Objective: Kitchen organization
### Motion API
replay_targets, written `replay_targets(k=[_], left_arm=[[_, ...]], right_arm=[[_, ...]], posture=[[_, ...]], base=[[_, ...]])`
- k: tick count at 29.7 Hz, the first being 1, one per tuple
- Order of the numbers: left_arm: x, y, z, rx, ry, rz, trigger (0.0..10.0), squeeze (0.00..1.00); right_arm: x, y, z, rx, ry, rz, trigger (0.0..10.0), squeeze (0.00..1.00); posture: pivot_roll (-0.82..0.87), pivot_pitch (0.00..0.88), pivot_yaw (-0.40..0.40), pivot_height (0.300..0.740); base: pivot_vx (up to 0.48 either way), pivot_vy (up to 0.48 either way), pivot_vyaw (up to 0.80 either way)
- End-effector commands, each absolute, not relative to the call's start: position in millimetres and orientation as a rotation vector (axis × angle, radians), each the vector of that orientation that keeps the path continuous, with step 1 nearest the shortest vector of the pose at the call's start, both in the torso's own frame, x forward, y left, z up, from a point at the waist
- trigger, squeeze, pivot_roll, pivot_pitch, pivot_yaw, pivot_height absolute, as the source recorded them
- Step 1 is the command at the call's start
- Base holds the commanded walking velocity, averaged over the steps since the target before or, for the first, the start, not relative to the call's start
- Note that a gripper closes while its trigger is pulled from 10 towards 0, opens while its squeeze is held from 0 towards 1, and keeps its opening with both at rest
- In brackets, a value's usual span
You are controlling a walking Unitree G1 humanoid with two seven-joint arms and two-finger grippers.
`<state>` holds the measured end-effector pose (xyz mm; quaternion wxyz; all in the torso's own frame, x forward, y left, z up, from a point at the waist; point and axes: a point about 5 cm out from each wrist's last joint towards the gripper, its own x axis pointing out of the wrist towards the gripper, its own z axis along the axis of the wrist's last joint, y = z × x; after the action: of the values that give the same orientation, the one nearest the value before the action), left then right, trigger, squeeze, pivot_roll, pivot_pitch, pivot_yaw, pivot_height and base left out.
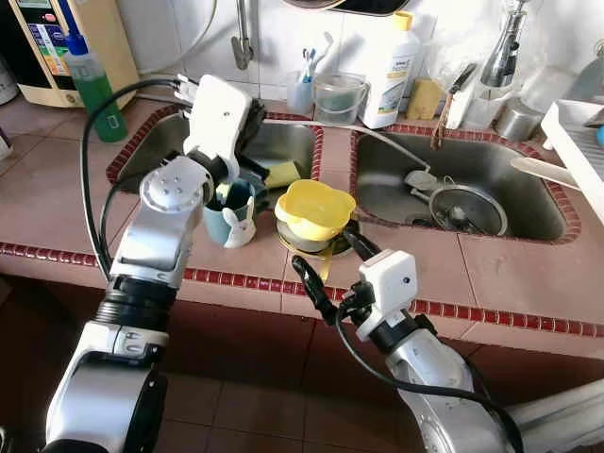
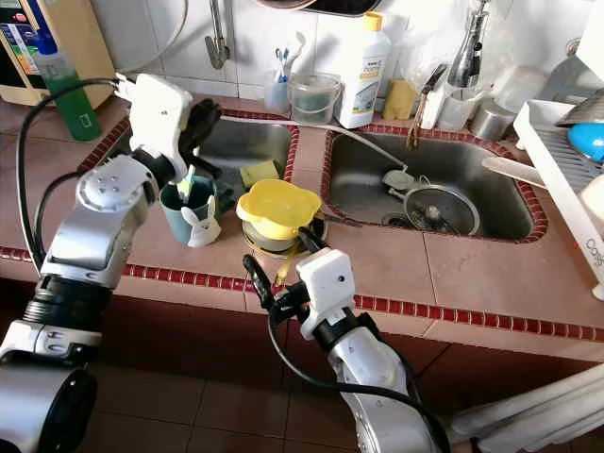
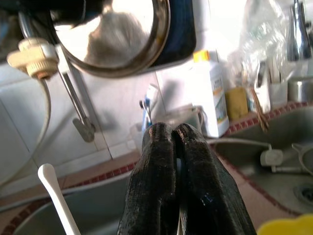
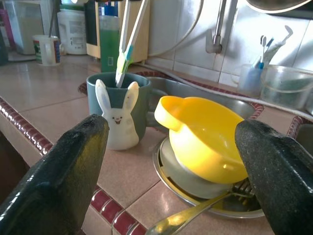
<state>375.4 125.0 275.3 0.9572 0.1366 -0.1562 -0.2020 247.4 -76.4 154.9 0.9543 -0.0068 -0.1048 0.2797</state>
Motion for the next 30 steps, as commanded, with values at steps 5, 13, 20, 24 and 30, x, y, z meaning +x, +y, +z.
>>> replay_targets(k=[5,13,20,24,30], left_arm=[[377.4,127.7,297.0,0.239,-0.349,-0.417,10.0,0.0],[378.9,131.1,306.0,0.162,-0.352,-0.406,10.0,0.0],[377.7,133.2,307.4,0.111,-0.374,-0.388,10.0,0.0],[376.6,138.2,311.6,0.029,-0.437,-0.339,10.0,0.0],[376.7,138.8,308.7,-0.048,-0.463,-0.333,10.0,0.0]], right_arm=[[249.1,-77.9,157.4,-0.001,-0.23,0.552,10.0,0.0],[251.4,-78.5,160.6,0.005,-0.247,0.544,10.0,0.0],[254.1,-80.3,166.5,0.03,-0.277,0.525,10.0,0.0],[254.7,-81.4,172.0,0.05,-0.31,0.518,10.0,0.0],[253.9,-81.2,174.7,0.063,-0.332,0.521,10.0,0.0]], posture=[[-0.17,0.031,-0.015,0.732],[-0.17,0.029,-0.014,0.732],[-0.17,0.027,-0.015,0.732],[-0.17,0.026,-0.014,0.732],[-0.17,0.021,-0.011,0.732]], base=[[0.0,0.0,0.0],[0.0,0.0,0.0],[0.0,0.0,0.0],[0.0,0.0,0.0],[0.0,0.0,0.0]])
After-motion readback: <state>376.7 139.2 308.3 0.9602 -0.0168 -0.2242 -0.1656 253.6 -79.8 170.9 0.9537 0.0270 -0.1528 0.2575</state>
